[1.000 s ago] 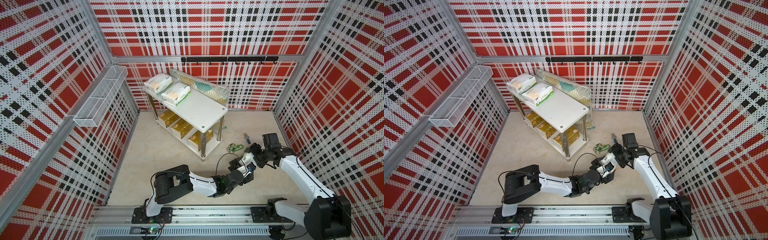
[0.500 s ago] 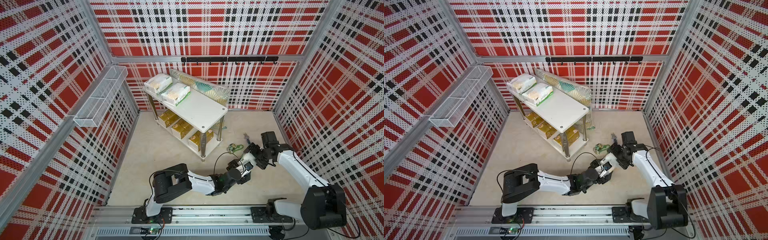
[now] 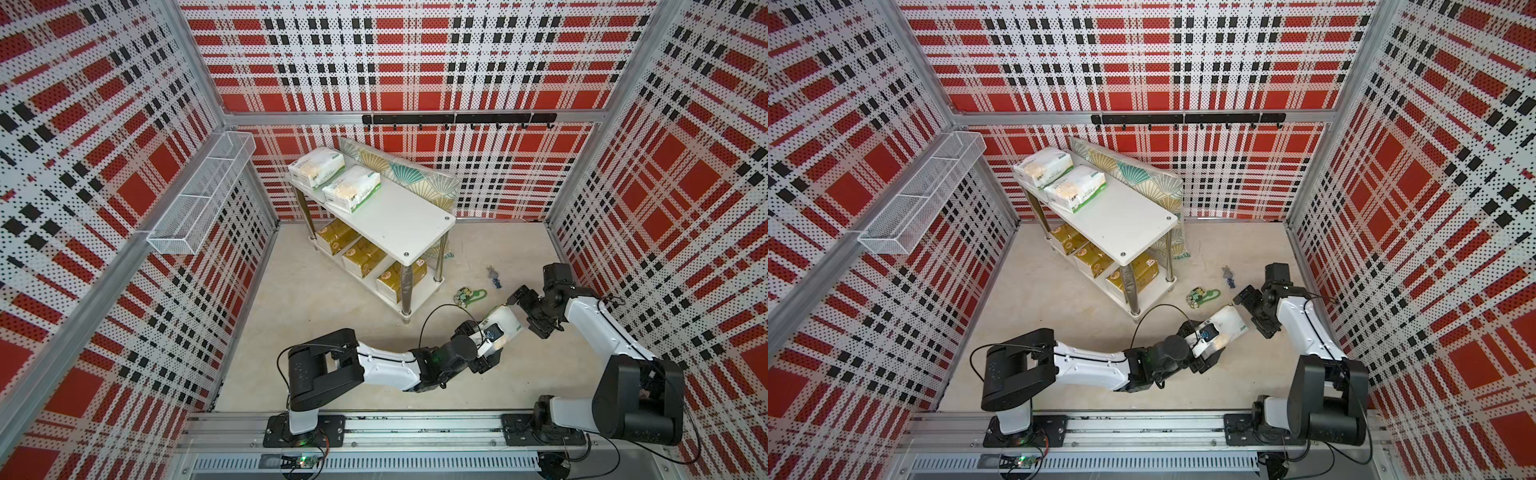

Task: Place the tissue boxes on the shelf by color
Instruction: Pick up the box of tissues from the center of the board, then place a box of tissues on the shelf.

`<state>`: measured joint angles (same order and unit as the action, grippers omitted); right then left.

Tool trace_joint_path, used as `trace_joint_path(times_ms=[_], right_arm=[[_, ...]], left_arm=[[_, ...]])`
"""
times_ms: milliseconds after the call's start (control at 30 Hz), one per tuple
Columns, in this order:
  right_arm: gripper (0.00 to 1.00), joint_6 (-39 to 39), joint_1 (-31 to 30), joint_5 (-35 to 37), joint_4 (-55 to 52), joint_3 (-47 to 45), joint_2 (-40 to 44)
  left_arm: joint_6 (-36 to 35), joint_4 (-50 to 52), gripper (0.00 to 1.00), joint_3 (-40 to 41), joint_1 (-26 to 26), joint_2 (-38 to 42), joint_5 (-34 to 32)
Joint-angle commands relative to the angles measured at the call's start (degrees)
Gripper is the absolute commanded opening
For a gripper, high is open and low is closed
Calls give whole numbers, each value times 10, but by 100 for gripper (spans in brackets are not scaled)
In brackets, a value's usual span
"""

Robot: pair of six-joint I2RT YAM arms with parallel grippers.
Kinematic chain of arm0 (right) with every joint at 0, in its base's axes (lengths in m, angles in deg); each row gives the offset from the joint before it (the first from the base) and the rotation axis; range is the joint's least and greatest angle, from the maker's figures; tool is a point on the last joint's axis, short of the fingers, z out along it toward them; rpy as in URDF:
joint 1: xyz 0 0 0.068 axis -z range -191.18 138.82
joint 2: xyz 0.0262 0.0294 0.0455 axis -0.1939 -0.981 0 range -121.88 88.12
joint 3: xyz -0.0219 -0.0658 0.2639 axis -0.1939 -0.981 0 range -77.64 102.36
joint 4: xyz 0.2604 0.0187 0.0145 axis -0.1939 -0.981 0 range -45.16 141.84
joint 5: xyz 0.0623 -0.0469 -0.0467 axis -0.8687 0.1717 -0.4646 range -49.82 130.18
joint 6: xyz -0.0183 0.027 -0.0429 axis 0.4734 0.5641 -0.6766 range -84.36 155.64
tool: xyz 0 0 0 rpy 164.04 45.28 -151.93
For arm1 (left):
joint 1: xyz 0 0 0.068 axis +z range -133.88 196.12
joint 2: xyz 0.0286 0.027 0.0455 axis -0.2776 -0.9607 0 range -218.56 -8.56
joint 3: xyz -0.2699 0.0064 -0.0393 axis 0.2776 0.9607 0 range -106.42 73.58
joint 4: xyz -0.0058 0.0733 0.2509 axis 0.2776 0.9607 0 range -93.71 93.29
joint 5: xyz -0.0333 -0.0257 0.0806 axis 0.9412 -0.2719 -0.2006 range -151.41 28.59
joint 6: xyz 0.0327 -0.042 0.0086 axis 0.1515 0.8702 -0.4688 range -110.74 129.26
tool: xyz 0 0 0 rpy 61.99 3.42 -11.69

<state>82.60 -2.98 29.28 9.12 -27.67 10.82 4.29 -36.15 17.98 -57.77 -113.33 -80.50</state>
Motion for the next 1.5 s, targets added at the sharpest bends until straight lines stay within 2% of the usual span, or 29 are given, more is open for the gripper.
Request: trace_joint_path(times_ms=[0,233,500,733,900,1133,1467], right_arm=[[100,-15,24,22,29,1,-15],[100,-20,42,31,63,-14,-41],[100,-30,42,35,69,-11,-47],[100,-37,42,27,71,-8,-34],[100,-46,42,25,72,-7,-32],[100,-62,41,23,76,-3,-33],[100,-84,28,19,83,7,-42]], left_arm=[[18,1,80,-4,6,53,14],[40,40,80,-4,16,120,40],[44,77,80,-30,24,183,26],[44,111,80,-68,54,233,31],[41,126,80,-96,76,249,13],[43,159,80,-142,124,269,14],[81,180,80,-133,239,334,87]])
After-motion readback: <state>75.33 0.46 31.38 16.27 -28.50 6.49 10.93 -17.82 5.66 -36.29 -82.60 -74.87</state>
